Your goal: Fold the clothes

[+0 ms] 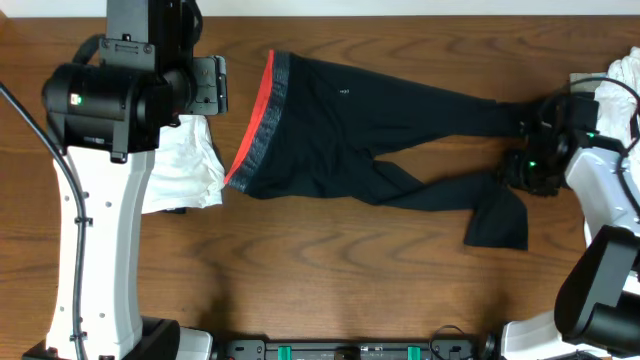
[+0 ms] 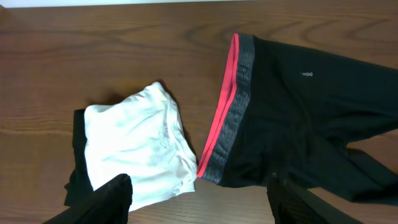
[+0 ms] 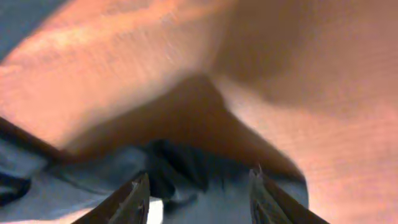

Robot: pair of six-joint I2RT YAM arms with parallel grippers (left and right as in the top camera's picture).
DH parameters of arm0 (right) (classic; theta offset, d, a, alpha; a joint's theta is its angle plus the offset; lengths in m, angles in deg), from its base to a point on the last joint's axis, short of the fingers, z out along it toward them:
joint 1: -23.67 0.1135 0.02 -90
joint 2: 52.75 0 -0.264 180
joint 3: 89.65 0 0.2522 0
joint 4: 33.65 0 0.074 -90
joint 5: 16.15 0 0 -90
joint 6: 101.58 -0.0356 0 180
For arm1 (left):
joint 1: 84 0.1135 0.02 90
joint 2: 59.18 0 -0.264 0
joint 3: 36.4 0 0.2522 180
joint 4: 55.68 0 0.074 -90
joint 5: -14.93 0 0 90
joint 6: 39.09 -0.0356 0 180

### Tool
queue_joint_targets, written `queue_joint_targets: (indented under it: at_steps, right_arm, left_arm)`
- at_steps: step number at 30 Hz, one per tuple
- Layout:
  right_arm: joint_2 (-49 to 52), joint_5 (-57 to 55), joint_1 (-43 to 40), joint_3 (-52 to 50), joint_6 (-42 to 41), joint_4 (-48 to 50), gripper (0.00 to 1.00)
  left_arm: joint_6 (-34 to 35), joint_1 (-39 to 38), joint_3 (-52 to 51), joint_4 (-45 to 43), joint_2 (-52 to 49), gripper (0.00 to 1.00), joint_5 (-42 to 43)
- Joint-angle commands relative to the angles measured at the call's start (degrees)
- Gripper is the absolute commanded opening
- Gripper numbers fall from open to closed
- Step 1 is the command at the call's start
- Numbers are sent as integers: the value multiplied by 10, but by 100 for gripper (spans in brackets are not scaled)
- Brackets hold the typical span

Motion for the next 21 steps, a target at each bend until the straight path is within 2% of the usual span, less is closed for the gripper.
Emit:
queue_joint_targets:
  at_steps: [1, 5, 12, 21]
  right_arm:
    - [-2, 34, -9, 31, -12, -54, 48]
    - [-2, 36, 3, 33, -9, -142, 47]
    - [-2, 16, 40, 28, -7, -170, 51]
    - [-2, -113, 116, -46, -101, -100, 52]
  left_arm:
    - [3, 2, 4, 1, 2, 72, -7]
    - [3, 2, 4, -1, 2, 72, -7]
    - [3, 2, 4, 0, 2, 72, -7]
    - [3, 2, 4, 1, 2, 72, -7]
